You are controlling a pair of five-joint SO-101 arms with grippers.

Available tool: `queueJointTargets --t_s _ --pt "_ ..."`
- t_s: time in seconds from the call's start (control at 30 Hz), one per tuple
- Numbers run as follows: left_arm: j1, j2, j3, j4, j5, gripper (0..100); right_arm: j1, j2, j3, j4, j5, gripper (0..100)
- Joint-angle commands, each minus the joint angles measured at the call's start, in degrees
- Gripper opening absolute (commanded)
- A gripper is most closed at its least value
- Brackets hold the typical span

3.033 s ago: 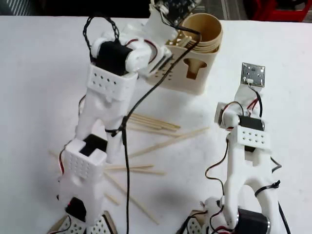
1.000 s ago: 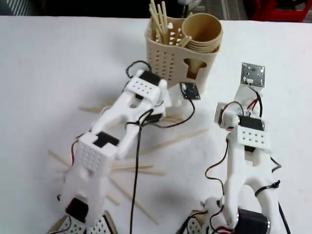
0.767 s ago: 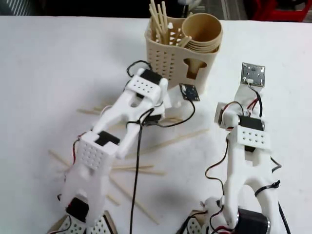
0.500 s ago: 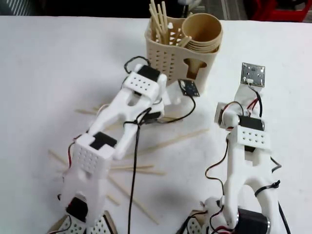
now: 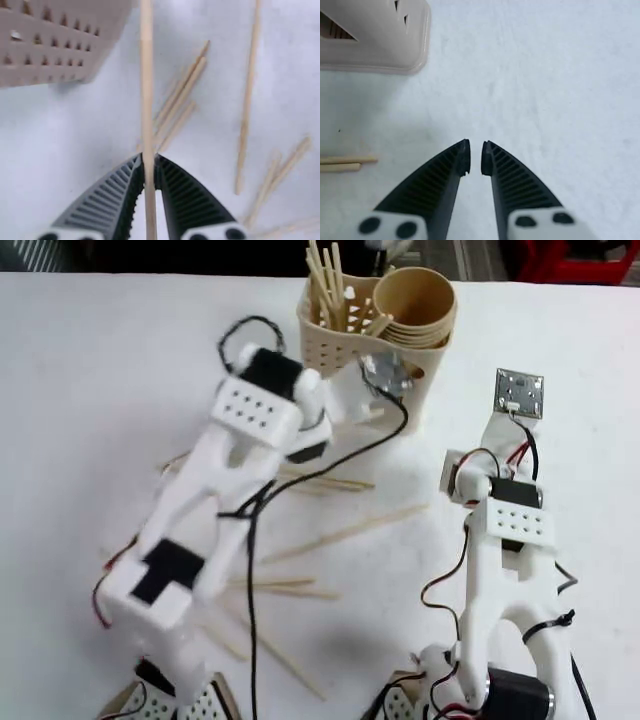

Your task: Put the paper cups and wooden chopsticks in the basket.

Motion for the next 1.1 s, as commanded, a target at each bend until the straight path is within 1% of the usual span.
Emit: queueJointTargets --t_s 0.0,0.07,0.3,0.43,0.6,0.67,0.73,0.9,1.07 --pt "1.5 -12.3 -1.4 -4.7 4.2 2 0.4 -0.2 -0.6 -0.7 0.0 5.3" --pt "1.5 -15.4 -1.4 -8.4 6.2 2 0.4 -0.2 -0.6 -0.7 0.0 5.3" --pt "2.4 -22.5 -1.4 -24.9 13.7 2 0.4 -0.2 -0.6 -0.7 0.0 5.3" --pt "3.2 -23.7 -1.4 -36.1 17.2 2 0.4 -0.2 -0.6 -0.7 0.0 5.3" --pt "3.6 -23.3 -1.3 -51.3 18.5 2 0.3 -0.2 -0.6 -0.7 0.0 5.3" --pt "3.6 -23.3 -0.9 -57.3 20.6 2 0.3 -0.2 -0.6 -0.7 0.0 5.3" --pt "3.6 -23.1 -0.8 -61.7 22.5 2 0.3 -0.2 -0.6 -0.7 0.0 5.3" --pt "3.6 -18.5 -1.3 -68.0 24.1 2 0.2 -0.2 -0.6 -0.8 0.0 5.3" --pt "3.1 -12.4 -1.3 -69.0 24.1 2 0.2 -0.2 -0.6 -0.8 0.0 5.3"
